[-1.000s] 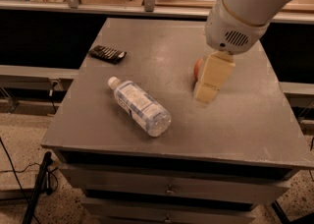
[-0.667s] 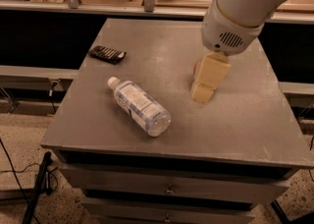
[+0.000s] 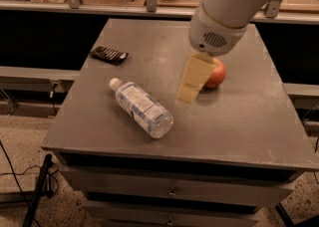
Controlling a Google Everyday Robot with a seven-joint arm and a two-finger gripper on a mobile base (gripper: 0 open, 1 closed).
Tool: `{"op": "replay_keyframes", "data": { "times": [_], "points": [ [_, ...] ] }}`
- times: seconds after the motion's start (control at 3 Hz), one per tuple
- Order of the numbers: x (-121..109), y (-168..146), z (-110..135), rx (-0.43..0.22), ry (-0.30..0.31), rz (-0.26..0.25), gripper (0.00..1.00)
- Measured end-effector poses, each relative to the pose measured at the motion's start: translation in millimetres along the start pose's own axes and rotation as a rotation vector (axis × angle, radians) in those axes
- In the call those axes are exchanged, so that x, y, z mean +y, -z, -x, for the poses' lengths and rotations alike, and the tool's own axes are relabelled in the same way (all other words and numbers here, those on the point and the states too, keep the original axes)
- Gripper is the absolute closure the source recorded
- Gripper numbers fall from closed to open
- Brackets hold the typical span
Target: Place blue plastic bottle upright
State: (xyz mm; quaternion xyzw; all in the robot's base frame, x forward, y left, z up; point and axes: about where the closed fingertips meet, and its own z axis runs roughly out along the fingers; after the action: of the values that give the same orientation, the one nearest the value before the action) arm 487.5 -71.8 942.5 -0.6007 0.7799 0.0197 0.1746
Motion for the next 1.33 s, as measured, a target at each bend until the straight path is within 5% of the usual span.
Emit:
{"op": "replay_keyframes", "data": {
  "times": [0.67,1.33],
  "points": [
    [20.2,-65.3,67.6,0.225,-0.037,-0.011,0.00],
    [16.8,-70.5,74.6,0.205,-0.114,-0.025,0.00]
  ]
}}
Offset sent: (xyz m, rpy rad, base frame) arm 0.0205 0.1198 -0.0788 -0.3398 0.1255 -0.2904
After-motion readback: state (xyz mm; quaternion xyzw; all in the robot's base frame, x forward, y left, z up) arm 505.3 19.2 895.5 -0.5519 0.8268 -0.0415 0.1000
